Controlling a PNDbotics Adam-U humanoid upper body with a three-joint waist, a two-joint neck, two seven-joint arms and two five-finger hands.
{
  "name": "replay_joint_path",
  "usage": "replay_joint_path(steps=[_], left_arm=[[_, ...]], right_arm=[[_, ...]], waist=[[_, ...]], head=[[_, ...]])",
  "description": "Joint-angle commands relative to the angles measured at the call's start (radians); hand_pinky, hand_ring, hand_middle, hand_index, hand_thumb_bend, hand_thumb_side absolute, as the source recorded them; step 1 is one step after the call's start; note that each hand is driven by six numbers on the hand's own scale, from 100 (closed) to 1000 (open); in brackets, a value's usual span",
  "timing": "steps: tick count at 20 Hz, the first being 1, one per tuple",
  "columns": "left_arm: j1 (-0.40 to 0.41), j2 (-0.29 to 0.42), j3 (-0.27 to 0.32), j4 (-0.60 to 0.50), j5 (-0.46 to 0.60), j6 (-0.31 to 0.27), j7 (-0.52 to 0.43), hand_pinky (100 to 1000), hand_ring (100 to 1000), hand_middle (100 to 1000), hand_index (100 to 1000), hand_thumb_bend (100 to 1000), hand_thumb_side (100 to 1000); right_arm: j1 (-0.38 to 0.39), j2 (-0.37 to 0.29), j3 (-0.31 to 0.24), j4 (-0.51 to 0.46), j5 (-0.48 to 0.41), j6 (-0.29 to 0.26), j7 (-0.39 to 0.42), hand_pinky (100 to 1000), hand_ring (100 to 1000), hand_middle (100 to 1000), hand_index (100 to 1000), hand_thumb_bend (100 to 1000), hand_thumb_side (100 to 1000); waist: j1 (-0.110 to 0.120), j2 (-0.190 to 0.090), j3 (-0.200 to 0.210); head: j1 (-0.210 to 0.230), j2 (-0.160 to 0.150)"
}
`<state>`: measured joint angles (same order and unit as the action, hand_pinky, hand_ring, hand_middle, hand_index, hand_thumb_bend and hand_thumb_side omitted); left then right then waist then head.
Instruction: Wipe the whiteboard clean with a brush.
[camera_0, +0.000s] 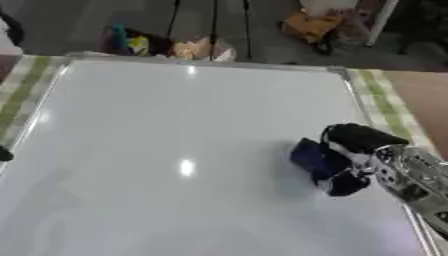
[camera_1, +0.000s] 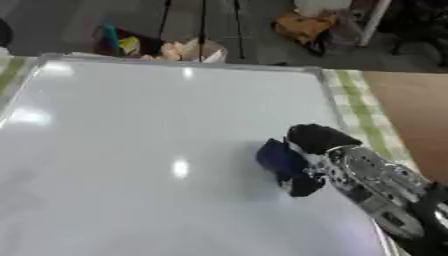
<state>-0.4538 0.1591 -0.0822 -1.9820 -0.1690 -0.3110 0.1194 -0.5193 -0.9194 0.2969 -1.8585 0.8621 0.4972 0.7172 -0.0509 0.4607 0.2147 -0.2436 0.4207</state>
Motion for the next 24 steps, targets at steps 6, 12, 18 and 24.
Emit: replay_joint_path(steps=[6,12,18,24], left_arm=[[-0.013,0.016,-0.001,-0.018,-0.003,0.001,-0.001,423,935,832,591,100,949],[-0.012,0.017,-0.001,-0.018,-0.004,0.003,-0.003,423,937,833,590,100,950],[-0.01,0.018,-0.001,-0.018,-0.004,0.004,-0.004,423,937,833,590,100,949],[-0.009,0.019,-0.001,-0.018,-0.005,0.004,-0.005,423,938,833,590,100,948]], right_arm=[[0.007,-0.007,0.007,0.046,0.049,0.058,0.06,278,365,377,539,100,199],[0.004,-0.007,-0.019,0.071,0.063,0.099,0.058,275,364,377,540,100,185],[0.01,-0.015,-0.033,0.066,0.066,0.13,0.051,270,361,376,540,100,198],[0.01,-0.024,-0.05,0.046,0.052,0.153,0.045,262,356,373,538,100,198]], waist=[[0.01,-0.014,-0.002],[0.013,-0.013,-0.008],[0.016,-0.016,-0.012],[0.016,-0.018,-0.014]], head=[[-0.002,-0.01],[0.001,-0.008],[0.003,-0.006],[0.006,-0.006]])
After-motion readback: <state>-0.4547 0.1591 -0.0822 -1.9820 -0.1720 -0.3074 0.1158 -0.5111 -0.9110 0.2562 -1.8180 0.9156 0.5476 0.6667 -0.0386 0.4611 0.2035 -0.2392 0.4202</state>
